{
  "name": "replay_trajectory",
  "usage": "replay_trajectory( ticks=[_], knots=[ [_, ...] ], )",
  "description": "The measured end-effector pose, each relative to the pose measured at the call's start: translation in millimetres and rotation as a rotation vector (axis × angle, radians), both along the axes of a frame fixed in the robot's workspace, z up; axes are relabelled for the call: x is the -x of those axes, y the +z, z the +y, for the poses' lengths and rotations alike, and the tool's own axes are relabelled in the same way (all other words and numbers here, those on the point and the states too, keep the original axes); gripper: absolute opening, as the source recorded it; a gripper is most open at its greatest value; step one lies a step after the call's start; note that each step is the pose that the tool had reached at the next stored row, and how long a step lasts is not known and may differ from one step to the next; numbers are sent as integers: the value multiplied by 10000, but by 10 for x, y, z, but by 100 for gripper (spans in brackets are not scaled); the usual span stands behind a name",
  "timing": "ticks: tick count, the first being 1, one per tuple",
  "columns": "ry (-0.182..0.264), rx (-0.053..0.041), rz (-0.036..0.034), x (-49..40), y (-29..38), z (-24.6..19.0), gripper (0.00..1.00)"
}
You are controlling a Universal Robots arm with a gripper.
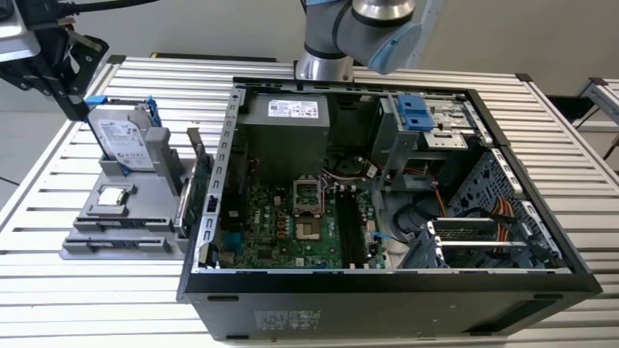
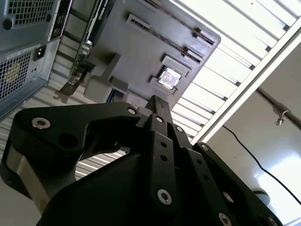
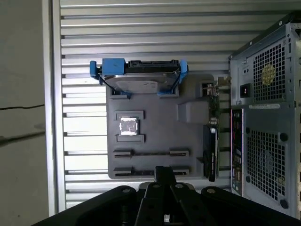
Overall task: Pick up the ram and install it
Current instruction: 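Reach for the ram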
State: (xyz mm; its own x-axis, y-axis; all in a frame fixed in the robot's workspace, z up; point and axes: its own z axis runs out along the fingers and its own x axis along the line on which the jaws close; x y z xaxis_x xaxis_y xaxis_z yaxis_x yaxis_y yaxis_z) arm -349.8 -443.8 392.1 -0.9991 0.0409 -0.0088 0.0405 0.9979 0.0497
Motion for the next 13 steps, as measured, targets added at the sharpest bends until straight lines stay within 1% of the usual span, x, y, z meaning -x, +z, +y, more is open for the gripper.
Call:
replay_trajectory(
  ticks=[13],
  knots=[
    [-29,0,0,0,-1,-154,0]
  ],
)
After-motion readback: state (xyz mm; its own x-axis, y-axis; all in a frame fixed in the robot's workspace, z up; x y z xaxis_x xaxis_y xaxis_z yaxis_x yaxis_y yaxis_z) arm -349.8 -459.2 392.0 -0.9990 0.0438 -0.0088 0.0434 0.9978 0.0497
